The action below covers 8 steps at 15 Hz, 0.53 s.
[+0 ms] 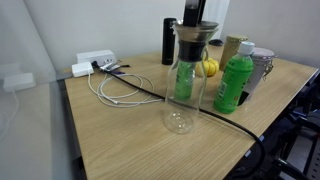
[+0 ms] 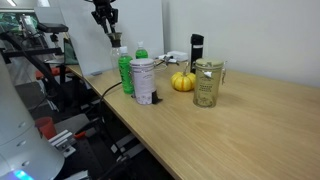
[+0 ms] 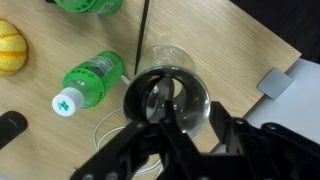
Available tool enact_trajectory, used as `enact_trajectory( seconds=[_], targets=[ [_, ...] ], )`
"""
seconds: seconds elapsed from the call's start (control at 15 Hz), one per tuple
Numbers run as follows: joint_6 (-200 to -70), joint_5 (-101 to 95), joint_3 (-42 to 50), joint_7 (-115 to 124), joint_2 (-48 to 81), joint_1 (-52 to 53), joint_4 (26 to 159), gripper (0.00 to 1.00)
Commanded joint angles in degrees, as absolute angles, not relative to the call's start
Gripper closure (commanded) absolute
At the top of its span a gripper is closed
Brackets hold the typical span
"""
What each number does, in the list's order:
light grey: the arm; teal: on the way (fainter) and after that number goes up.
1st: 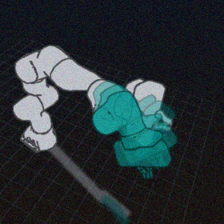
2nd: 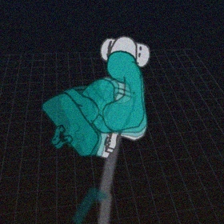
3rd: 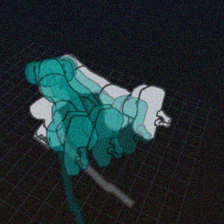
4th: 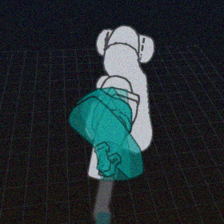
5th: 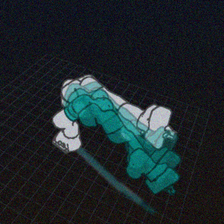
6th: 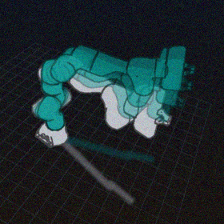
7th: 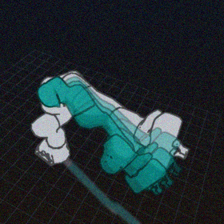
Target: Remove the silver ring from the filter
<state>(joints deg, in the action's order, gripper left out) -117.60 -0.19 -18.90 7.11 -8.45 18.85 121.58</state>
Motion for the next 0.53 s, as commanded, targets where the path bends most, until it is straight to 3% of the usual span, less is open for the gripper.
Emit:
enact_trajectory(
  seconds=[0.0, 0.47],
  targets=[
    [-118.26, -0.34, -18.84, 8.51, -8.67, 18.15, 122.11, 0.63],
    [-118.6, 0.02, -18.2, 9.04, -8.85, 18.03, 122.49, 0.58]
  ],
)
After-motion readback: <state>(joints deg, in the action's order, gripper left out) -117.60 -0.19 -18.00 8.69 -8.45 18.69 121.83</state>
